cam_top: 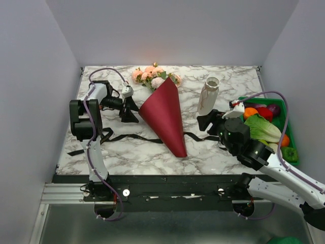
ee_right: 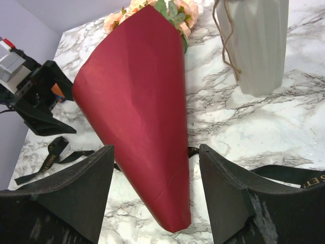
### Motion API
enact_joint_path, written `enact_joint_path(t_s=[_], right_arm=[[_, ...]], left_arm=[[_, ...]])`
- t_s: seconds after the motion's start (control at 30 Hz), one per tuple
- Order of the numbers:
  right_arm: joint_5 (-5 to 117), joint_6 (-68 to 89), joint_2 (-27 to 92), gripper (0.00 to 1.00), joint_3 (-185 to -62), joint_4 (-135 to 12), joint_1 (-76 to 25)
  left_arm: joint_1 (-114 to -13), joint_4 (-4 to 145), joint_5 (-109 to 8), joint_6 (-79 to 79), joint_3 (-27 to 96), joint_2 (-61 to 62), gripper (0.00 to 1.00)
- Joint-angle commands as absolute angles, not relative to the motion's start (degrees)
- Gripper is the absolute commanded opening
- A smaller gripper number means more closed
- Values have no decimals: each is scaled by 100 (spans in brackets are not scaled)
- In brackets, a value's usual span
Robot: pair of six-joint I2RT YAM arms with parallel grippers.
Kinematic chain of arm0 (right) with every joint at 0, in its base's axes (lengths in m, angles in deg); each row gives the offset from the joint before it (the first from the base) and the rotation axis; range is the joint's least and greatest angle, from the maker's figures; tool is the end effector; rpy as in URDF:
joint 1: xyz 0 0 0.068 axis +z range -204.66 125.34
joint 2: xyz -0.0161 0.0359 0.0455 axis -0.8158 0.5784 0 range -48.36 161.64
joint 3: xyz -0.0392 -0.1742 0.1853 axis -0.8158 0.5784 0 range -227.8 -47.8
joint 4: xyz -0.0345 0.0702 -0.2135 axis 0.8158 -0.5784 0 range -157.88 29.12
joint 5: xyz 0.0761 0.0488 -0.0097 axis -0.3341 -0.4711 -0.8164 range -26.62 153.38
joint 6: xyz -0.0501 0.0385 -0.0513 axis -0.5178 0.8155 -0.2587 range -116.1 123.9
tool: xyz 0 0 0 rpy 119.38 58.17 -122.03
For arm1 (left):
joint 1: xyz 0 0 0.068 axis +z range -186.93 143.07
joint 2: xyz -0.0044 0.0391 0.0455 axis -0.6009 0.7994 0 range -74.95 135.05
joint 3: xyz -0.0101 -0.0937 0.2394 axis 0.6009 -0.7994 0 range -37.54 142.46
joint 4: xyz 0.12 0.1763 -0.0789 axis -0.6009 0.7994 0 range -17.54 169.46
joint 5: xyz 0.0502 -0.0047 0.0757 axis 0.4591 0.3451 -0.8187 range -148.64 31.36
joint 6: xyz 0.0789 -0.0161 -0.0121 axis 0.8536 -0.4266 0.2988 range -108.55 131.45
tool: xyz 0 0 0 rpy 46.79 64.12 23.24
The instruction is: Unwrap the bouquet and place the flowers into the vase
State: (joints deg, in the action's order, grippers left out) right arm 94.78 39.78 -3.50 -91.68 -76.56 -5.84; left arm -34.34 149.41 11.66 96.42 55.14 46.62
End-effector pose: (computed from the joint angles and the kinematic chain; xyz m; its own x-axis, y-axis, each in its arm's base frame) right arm 0.1476 0.1129 0.3063 -0.3369 0.3747 -0.8637 -0.1436 0.8862 0.4405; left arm 0.3370 -0.0513 0.1825 -0.3552 0.3200 -0.8783 0.9335 0.0718 -0.3513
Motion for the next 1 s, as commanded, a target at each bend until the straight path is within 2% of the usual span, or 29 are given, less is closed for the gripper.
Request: enact_joint_path(t_s=[0.0,0.2,0.5,0.6,0.63,0.7,0.73,0.83,0.97], right_arm=[[9327,3871,-310,75,-9165,-7432,-544],[9265,3932,-371,73,-9122,-7389,-544],[9318,3879,-432,72,-9157,-7336,-536],[9309,3871,-406,72,-9174,-7301,-544],[9318,3871,-397,72,-9183,-7292,-544],[9292,3879,-380,72,-9183,-7257,-544],[9292,3897,-380,72,-9183,-7257,-544],[9274,3915,-397,72,-9166,-7221,-544],[9256,3941,-467,72,-9130,-7195,-544]], left_arm=[[-3561,15894,1598,9995,5676,4845,95],[-3676,15894,1440,10031,5650,4915,92],[-3939,15851,1097,10277,5140,4809,70],[-3992,15693,1009,10067,5070,4730,59],[-4001,15640,1000,9979,5078,4713,46],[-4027,15622,965,9890,5183,4660,26],[-4027,15665,965,9794,5262,4651,10],[-4027,15894,939,9515,5596,4529,1],[-4027,15894,807,8681,5983,4221,1]])
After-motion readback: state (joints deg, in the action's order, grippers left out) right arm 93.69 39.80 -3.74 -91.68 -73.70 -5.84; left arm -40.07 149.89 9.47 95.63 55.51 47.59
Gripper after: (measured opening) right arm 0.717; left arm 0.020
